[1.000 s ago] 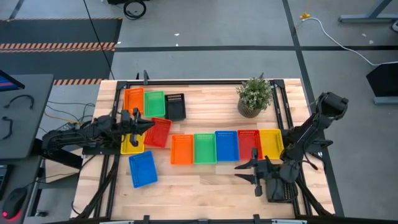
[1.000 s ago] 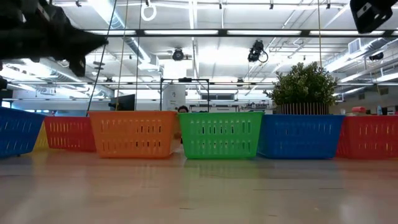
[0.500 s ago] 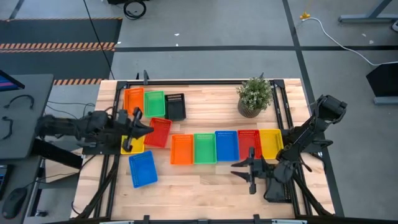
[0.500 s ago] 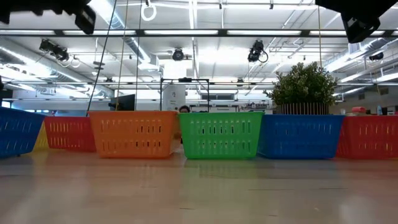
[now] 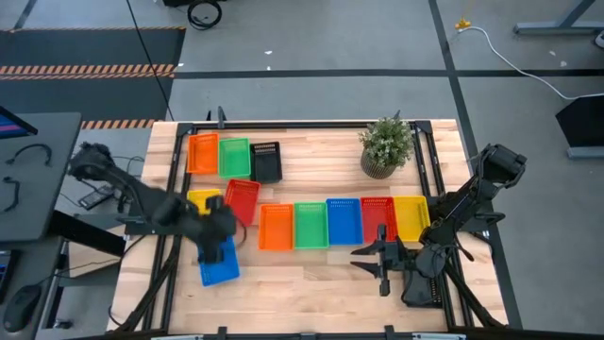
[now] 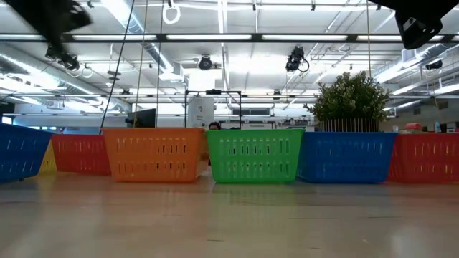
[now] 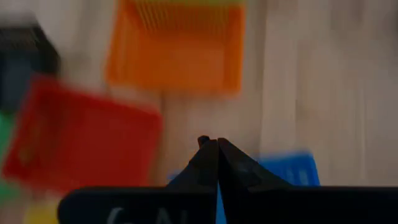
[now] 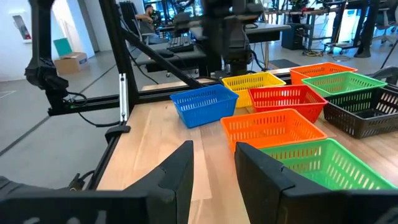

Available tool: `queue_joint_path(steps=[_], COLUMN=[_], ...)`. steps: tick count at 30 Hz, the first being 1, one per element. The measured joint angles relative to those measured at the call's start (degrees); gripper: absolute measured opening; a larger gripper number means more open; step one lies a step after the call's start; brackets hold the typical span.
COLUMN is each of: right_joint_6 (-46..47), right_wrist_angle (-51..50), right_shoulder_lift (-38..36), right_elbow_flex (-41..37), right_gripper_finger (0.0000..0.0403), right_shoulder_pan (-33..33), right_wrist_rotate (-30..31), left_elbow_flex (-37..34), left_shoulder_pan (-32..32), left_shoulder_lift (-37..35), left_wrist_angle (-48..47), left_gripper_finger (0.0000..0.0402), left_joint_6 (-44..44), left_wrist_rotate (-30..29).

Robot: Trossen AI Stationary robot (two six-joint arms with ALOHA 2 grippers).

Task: Stack baskets by color
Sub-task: Stack the left blue bin on top of the right blue bin

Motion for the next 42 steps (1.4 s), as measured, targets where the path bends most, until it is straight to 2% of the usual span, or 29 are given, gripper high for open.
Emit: queue_joint_path(steps=[4, 7, 11, 15, 19, 23, 29, 33, 35, 37, 40, 42], right_joint_6=[-0.4, -1.2, -2.2, -2.8, -3.1, -3.2, -3.2, -3.2, -3.1, -3.1, -2.9, -2.8], right_wrist_angle=[0.0, 0.0, 0.0, -0.1, -0.1, -0.1, -0.1, -0.1, -0.1, -0.1, -0.1, -0.1], right_shoulder_lift=[0.0, 0.0, 0.0, 0.0, 0.0, 0.0, 0.0, 0.0, 0.0, 0.0, 0.0, 0.0], right_elbow_flex=[0.0, 0.0, 0.0, 0.0, 0.0, 0.0, 0.0, 0.0, 0.0, 0.0, 0.0, 0.0], right_gripper_finger=[0.0122, 0.0122, 0.0122, 0.0122, 0.0122, 0.0122, 0.0122, 0.0122, 0.0122, 0.0122, 0.0122, 0.0122], right_shoulder_pan=[0.0, 0.0, 0.0, -0.2, -0.5, -1.0, -1.7, -1.7, -1.7, -1.7, -1.7, -1.7], right_wrist_rotate=[0.0, 0.0, 0.0, 0.0, 0.0, 0.0, 0.0, 0.0, 0.0, 0.0, 0.0, 0.0], left_elbow_flex=[6.0, 8.4, 8.1, 6.3, 6.3, 6.3, 6.3, 8.3, 10.3, 12.2, 13.5, 12.6], left_shoulder_pan=[-7.6, -13.7, -21.6, -27.9, -31.2, -30.8, -30.6, -30.5, -30.7, -31.1, -32.4, -33.1], left_shoulder_lift=[8.8, 13.7, 18.5, 22.8, 26.6, 28.0, 28.0, 28.0, 28.0, 28.0, 27.9, 27.9], left_wrist_angle=[-11.5, -14.6, -12.2, -5.8, -0.1, 0.5, 0.5, -0.6, -1.8, -2.7, -2.5, -2.5], left_gripper_finger=[0.0006, 0.0007, 0.0007, 0.0008, 0.0009, 0.0025, 0.0104, 0.0166, 0.0189, 0.0201, 0.0202, 0.0197], left_joint_6=[-14.0, -23.2, -33.7, -41.9, -39.4, -39.2, -38.9, -39.0, -39.2, -38.6, -33.3, -29.3], left_wrist_rotate=[5.5, 8.7, 8.7, 8.9, 5.6, 5.2, 5.4, 10.8, 11.5, 8.5, -1.5, -6.0])
